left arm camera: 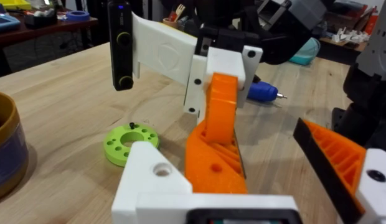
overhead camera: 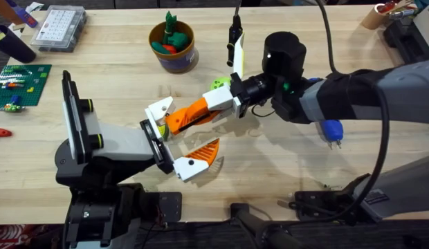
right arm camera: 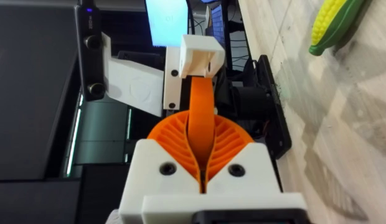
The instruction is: Pick up the gripper from the table and insert it into the empty holder that is missing its gripper. Then pick up a screw, insert it into the mounting hole, and use the screwdriver to tighten it. Finally, clean up the table by picking up the vegetable and placing it into the bucket.
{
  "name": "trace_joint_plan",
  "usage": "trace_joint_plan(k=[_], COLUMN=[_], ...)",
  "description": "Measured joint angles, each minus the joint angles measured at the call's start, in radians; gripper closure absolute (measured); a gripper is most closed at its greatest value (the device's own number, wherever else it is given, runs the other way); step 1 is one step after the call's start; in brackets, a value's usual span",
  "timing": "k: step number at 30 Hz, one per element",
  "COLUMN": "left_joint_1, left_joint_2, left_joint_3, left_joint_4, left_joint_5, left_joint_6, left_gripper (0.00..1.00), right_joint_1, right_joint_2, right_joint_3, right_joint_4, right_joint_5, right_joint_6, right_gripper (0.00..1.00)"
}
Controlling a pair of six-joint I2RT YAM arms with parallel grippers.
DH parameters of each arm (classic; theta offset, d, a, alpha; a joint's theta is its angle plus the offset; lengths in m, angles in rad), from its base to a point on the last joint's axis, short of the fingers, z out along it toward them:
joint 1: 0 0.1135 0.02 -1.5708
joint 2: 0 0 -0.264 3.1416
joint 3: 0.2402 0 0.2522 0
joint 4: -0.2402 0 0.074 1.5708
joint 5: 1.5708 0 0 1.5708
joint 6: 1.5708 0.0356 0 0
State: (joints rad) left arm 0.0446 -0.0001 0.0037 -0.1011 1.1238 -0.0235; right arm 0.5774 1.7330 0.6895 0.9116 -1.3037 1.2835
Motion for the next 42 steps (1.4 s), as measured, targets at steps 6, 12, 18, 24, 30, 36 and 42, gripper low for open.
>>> trace_joint_plan(k=[6,12,18,24,30,36,42], left_joint_1=[0.001,0.001,0.001,0.001,0.001,0.001,0.001], left_joint_2=[0.001,0.001,0.001,0.001,0.001,0.001,0.001], left_joint_3=[0.001,0.001,0.001,0.002,0.002,0.002,0.002], left_joint_4=[-0.004,-0.007,-0.007,-0.015,-0.015,-0.019,-0.023], left_joint_5=[-0.004,0.008,0.009,0.017,0.017,0.041,0.062], left_joint_6=[0.0,0.0,0.0,0.0,0.002,0.051,0.081], left_gripper=[0.015,0.015,0.014,0.014,0.014,0.014,0.014], right_joint_1=[-0.006,-0.048,-0.053,-0.053,-0.053,-0.053,-0.053], right_joint_2=[0.001,0.001,0.001,0.001,0.001,0.001,0.001], right_joint_3=[0.0,0.0,0.0,0.0,0.0,0.0,-0.001], right_joint_4=[-0.013,-0.012,0.026,0.036,0.002,-0.052,-0.029], right_joint_5=[-0.007,-0.033,-0.077,-0.11,-0.119,-0.119,-0.115], right_joint_6=[0.012,0.026,0.03,0.003,-0.033,-0.035,-0.019], right_gripper=[0.984,0.984,0.984,0.984,0.984,0.984,0.984])
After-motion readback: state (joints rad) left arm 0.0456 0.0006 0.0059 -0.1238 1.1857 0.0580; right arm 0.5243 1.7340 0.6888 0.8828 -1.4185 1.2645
